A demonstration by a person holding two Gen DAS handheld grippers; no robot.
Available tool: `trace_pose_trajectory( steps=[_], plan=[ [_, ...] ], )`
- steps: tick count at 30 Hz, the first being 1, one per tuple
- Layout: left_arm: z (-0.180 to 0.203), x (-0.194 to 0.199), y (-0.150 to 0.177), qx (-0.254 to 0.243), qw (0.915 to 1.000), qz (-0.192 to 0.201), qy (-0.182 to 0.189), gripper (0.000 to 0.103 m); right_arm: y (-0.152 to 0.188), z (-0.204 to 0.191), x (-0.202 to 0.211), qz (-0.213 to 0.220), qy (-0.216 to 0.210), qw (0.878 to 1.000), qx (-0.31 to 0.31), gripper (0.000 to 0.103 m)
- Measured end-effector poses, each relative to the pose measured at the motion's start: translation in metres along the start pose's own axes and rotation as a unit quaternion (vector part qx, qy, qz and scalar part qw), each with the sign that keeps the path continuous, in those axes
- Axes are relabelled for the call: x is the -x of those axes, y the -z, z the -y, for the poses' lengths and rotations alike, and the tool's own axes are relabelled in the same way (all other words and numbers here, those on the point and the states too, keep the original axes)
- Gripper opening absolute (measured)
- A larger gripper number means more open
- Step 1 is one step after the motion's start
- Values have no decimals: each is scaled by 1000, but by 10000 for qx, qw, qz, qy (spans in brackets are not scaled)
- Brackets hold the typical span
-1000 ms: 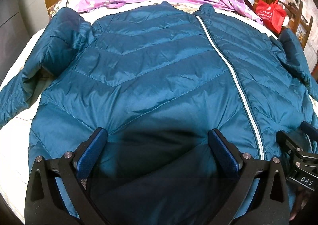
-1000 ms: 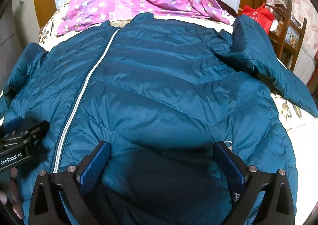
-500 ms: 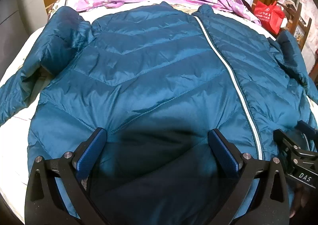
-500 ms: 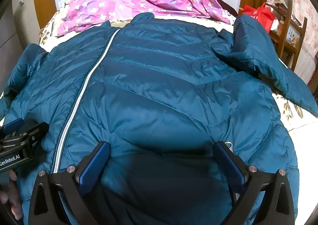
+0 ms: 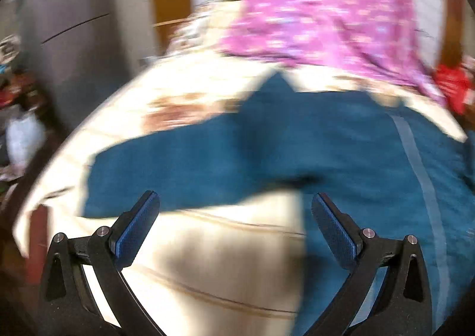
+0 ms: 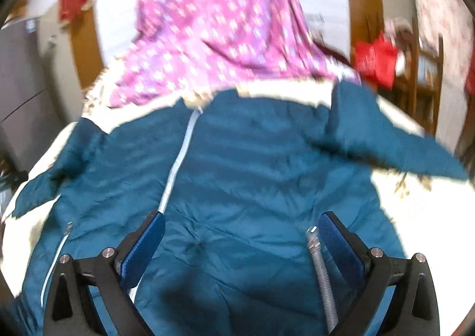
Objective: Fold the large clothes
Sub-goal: 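Move the left tool toward the cuff of a jacket sleeve, then grasp the sleeve cuff with the left tool and fold it across the jacket body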
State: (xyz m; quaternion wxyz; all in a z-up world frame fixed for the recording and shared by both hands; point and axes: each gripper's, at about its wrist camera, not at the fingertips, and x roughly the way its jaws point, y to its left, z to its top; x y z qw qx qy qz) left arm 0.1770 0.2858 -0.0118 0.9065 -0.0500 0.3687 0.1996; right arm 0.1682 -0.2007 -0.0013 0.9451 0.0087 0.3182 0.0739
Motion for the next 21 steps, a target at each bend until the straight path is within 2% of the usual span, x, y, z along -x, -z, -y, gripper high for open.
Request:
trace_pose_trajectory(
  steps=[3, 6, 8, 12, 14, 18, 19, 20, 21],
  plan=[
    [-81, -35, -7, 419, 9968, -219, -639, 103, 4, 0, 24, 157, -61, 9992, 356, 103],
    [-140, -63, -4, 1025, 9899, -508, -833, 103, 13, 3, 31, 97, -149, 9992, 367, 103],
    [-173, -85, 1, 1481, 9835, -729, -741, 103, 14, 1, 28, 56, -100, 9988, 480, 103],
    [-184, -133, 12, 1706, 9749, -1362, -441, 103, 20, -4, 23, -3, 135, 9968, 792, 103],
    [-180, -136, 13, 1528, 9787, -1238, -582, 103, 20, -3, 19, -75, 145, 9966, 805, 103],
    [-165, -139, 12, 1273, 9833, -1178, -545, 102, 20, 0, 12, -203, 57, 9978, 624, 103],
    [-160, -143, 10, 1221, 9845, -1140, -539, 96, 19, 1, 10, -231, 45, 9980, 580, 103],
    [-158, -142, 9, 1184, 9860, -1061, -504, 79, 18, 3, 8, -265, 34, 9984, 507, 103],
    [-152, -138, 8, 1111, 9884, -951, -420, 67, 17, 4, 7, -285, 28, 9987, 422, 103]
  ],
)
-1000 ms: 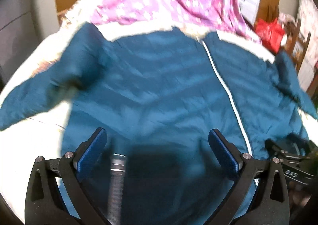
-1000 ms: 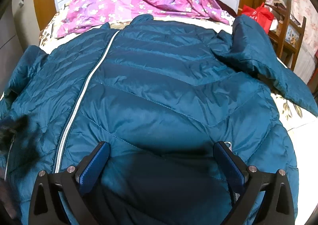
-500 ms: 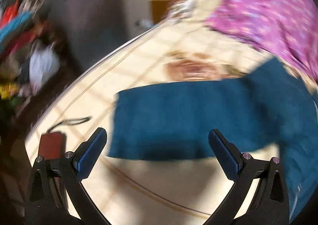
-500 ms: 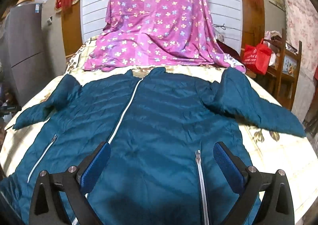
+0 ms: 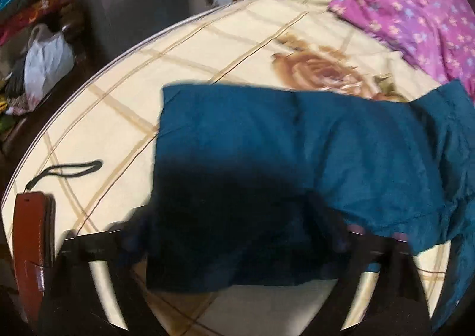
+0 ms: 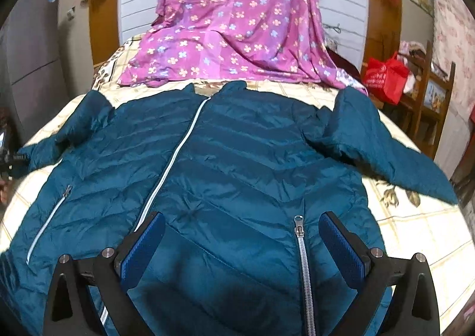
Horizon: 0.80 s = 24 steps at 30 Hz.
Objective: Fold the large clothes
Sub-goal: 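Grasp the sleeve cuff with the left tool and fold it across the jacket body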
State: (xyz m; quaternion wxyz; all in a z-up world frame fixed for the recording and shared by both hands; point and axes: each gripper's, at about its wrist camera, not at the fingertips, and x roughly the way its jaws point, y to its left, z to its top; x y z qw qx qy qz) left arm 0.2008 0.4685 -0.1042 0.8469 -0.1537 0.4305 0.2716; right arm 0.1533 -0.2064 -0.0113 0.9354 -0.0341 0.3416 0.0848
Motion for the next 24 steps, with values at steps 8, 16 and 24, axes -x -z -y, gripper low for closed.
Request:
trace_pose_trajectory(
  steps=[8, 16, 24],
  plan=[
    [0, 49, -15, 317, 9960, 739, -392, 14, 0, 27, -2, -88, -64, 9975, -700, 103],
    [-13, 119, -45, 635, 9879, 1140, -834, 14, 7, 56, 7, -176, 191, 9960, -858, 103],
    [131, 178, -40, -443, 9863, 1413, 726, 14, 21, 64, 1, -635, 462, 9947, -665, 103]
  ],
)
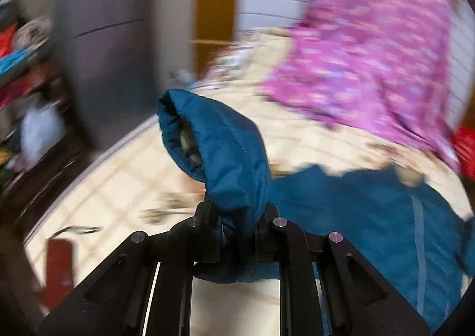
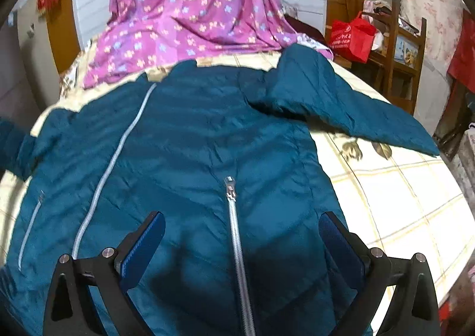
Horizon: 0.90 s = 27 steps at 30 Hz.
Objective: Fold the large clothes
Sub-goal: 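Grasp the sleeve cuff with the left tool and fold it across the jacket body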
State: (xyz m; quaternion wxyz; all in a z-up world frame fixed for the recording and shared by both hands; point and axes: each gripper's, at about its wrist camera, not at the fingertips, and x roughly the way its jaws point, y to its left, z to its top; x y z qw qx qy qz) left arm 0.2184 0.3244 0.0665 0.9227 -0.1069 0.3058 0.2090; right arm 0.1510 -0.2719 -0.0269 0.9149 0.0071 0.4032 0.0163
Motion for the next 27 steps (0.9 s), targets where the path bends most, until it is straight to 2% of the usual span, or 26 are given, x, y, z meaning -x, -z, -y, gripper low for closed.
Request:
trace_pose_trajectory(
  steps=[3, 7, 11, 16, 20, 27],
  plan=[
    [83, 7, 7, -377, 9965, -61, 741, 14, 5, 4, -3, -157, 44, 9998, 66, 103],
    [177, 6, 23, -637, 9868, -266, 1463, 14, 10, 9, -3, -233, 142, 9995, 145, 103],
    [262, 5, 37, -867, 9728, -454, 2100, 14, 13, 16, -2, -309, 176, 9993, 150, 103],
    [350, -4, 62, -942, 9493, -811, 2889, 14, 15, 21, 0, -361, 237, 9988, 217, 103],
    [397, -24, 86, -770, 9333, -1203, 3294, 14, 15, 22, 0, -394, 159, 9988, 226, 103],
    [433, -51, 113, -743, 9181, -1615, 3543, 15, 15, 26, 0, -449, 48, 9987, 227, 103]
  ],
)
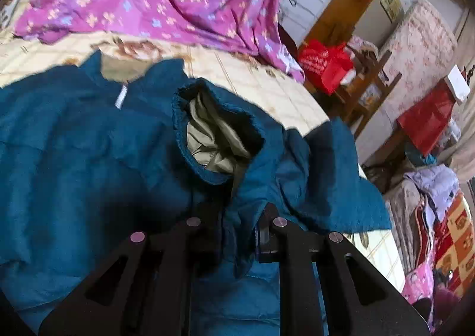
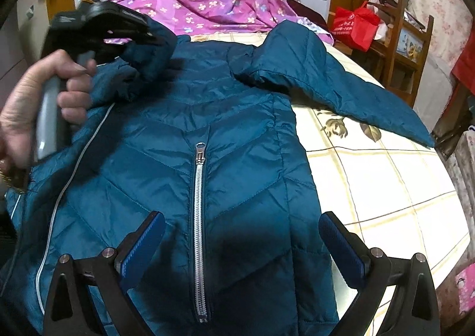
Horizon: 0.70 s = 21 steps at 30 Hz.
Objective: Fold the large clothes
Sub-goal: 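Grasp the sleeve cuff with the left tool and fold it across the jacket body, then open the left tool to release the folded sleeve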
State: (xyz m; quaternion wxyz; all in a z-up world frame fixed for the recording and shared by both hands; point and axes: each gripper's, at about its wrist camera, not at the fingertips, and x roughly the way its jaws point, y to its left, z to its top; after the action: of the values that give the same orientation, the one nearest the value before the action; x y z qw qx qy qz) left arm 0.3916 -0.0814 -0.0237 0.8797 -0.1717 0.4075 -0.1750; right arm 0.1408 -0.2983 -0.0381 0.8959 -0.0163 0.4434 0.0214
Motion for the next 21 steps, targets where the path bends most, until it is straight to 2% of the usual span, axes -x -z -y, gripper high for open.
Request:
trace_pose_trajectory(
  steps=[1, 4, 12, 18, 21],
  plan=[
    [-1, -4, 4, 15, 10000, -70, -10, 21, 0, 1, 0, -8, -23, 10000, 0, 103],
    [-5, -16, 13, 128, 9993, -342, 65, 62, 0, 2, 0, -6, -49, 10000, -7, 103],
    [-1, -6, 28, 248, 9980, -533, 245, 65, -1, 2, -3, -37, 12, 10000, -26, 103],
    [-11, 30, 40, 294, 9970, -575, 421, 65, -3, 3, -6, -37, 157, 9998, -115, 103],
    [-26, 54, 42, 255, 9984, -417, 292, 65, -5, 4, -3, 95, 146, 9996, -244, 103]
  ],
)
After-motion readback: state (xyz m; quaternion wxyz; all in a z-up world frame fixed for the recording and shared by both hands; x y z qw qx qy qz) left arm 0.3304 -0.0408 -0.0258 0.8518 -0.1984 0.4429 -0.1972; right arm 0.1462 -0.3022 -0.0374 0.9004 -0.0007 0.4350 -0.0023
